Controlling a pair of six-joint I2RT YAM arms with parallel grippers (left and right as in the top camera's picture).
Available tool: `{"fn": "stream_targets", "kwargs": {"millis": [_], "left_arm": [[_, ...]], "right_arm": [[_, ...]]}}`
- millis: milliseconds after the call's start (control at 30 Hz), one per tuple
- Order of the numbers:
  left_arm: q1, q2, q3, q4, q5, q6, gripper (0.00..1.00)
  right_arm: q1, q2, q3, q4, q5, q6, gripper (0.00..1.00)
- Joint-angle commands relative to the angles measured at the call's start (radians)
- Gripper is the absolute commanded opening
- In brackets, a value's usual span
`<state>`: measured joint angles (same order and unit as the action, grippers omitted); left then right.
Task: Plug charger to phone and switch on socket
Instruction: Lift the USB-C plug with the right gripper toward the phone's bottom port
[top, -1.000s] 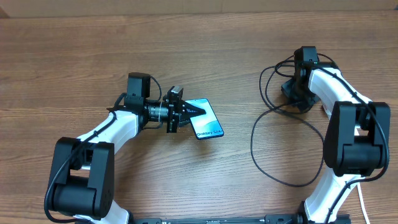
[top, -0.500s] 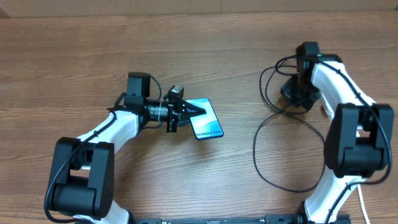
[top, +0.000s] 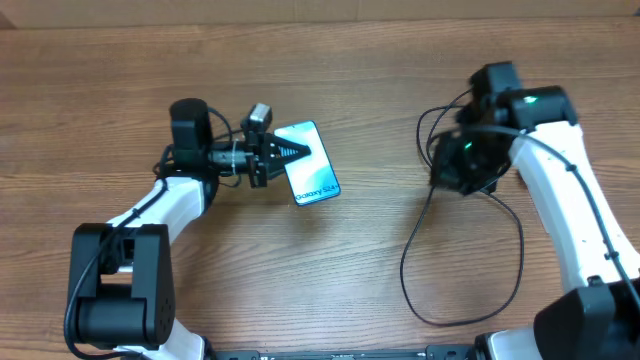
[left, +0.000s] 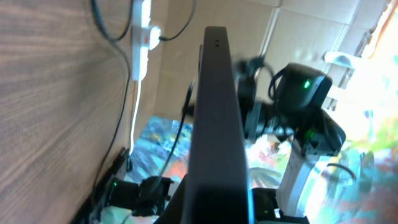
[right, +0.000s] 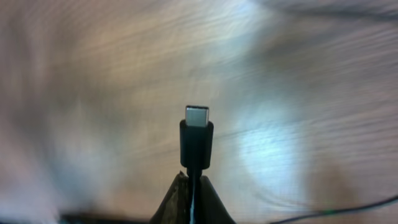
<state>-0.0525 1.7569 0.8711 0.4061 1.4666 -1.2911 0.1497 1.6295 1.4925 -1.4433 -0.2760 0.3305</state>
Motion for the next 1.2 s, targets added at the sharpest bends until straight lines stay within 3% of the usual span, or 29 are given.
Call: {"fn": "stream_targets", "kwargs": {"millis": [0,200,500,733,1167], "left_arm": [[0.037,0.007,0.024,0.089,0.117,-0.071,0.04],[0.065,0.08,0.056,0.131,0.116,-0.108,0.04],[0.026,0.148,0.061,0.158,0.116,-0.096,0.04],[0.007,0.148,0.061,0.364,0.115,-0.104,0.04],[0.006,0.148,0.061,0.385,0.116,-0.1,0.04]], "right_arm": [[0.133,-0.044,0.016,-0.072,-0.045,-0.097,0.04],[0.374,-0.074,0.016,-0.137,-0.064,-0.096,0.04],[0.586,-0.083,0.016,0.017,-0.093,-0.096,0.04],[0.628,-0.08,0.013,0.053,-0.101,-0.096,0.04],[0.629,-0.031,0.012,0.123,-0.164,-0.117,0.04]]}}
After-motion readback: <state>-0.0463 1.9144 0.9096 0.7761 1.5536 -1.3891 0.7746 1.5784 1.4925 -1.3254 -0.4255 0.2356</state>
